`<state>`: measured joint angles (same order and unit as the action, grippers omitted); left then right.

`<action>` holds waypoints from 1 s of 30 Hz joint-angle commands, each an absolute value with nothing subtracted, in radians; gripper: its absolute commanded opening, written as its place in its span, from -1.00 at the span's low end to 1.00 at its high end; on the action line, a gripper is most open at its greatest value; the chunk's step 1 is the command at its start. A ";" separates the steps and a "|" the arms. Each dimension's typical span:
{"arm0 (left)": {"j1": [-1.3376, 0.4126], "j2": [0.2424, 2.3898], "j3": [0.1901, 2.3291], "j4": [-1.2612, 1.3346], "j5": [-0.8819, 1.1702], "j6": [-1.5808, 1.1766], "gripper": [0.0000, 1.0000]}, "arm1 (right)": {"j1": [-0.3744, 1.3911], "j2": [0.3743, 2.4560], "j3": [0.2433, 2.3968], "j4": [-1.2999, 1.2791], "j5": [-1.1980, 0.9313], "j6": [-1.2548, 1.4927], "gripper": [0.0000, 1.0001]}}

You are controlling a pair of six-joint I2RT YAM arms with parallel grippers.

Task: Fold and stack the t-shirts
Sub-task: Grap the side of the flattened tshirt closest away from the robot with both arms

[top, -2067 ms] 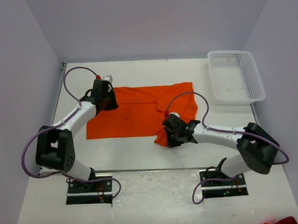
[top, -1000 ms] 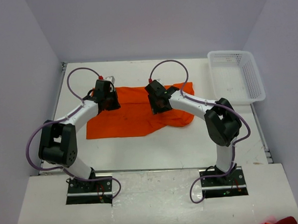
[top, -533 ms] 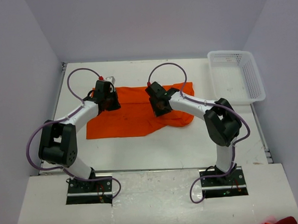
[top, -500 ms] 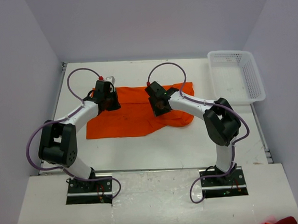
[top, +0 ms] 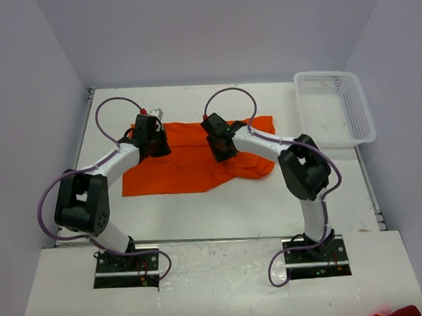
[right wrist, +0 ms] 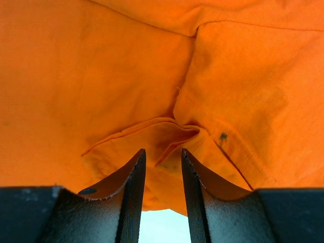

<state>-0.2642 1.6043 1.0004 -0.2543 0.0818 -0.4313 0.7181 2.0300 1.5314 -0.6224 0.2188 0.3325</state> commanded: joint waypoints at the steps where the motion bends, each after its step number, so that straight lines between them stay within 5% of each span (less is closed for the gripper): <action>1: -0.268 1.571 0.999 -0.219 0.084 -0.422 -1.00 | 0.710 2.040 1.545 -0.632 0.253 0.336 -0.29; 22: -0.268 1.572 0.977 -0.202 0.098 -0.425 -1.00 | 0.709 2.049 1.483 -0.664 0.314 0.406 -0.50; 30: -0.268 1.580 0.974 -0.193 0.112 -0.428 -1.00 | 0.716 2.019 1.476 -0.657 0.337 0.391 -0.31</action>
